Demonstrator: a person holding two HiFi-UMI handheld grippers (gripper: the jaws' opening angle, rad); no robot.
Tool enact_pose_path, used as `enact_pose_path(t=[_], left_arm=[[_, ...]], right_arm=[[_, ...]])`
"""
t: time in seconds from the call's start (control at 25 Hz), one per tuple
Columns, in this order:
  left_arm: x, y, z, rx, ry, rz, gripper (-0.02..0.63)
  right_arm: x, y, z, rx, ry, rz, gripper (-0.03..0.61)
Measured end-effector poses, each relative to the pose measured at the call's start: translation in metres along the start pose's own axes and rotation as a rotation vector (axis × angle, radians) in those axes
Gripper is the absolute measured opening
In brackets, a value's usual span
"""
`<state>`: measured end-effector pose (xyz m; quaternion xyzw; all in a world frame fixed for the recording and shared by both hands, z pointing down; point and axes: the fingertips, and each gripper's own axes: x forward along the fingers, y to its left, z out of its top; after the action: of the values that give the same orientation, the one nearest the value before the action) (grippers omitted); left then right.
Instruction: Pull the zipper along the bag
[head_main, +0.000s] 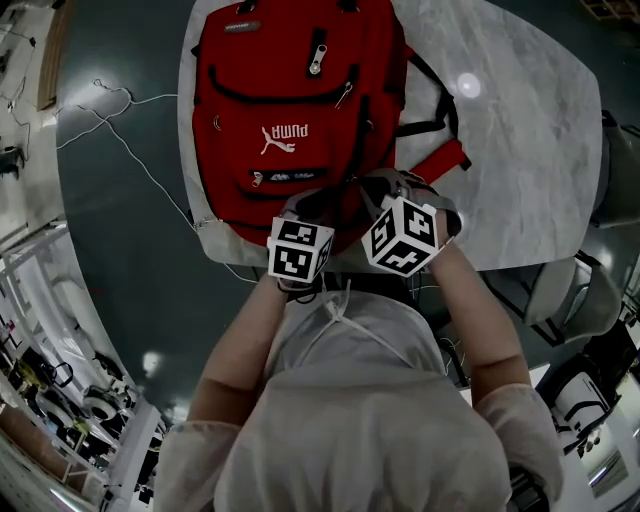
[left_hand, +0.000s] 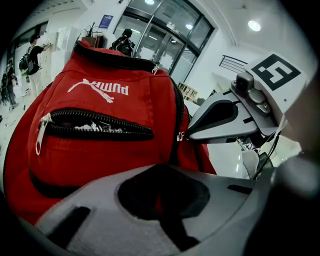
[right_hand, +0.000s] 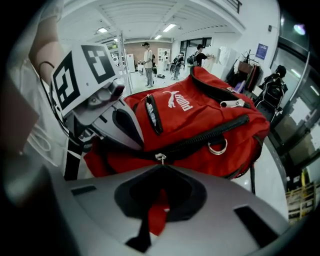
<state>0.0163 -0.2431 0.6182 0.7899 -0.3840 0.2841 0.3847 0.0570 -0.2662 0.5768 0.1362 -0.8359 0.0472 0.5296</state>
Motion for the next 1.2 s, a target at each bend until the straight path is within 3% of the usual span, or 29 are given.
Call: enact_pose_path(t=[1.2], left_arm=[[0.001, 0.001, 0.001, 0.015, -0.011, 0.016, 0.018]], right_arm=[[-0.026, -0.077, 0.02, -0.15, -0.009, -0.15, 0.026]])
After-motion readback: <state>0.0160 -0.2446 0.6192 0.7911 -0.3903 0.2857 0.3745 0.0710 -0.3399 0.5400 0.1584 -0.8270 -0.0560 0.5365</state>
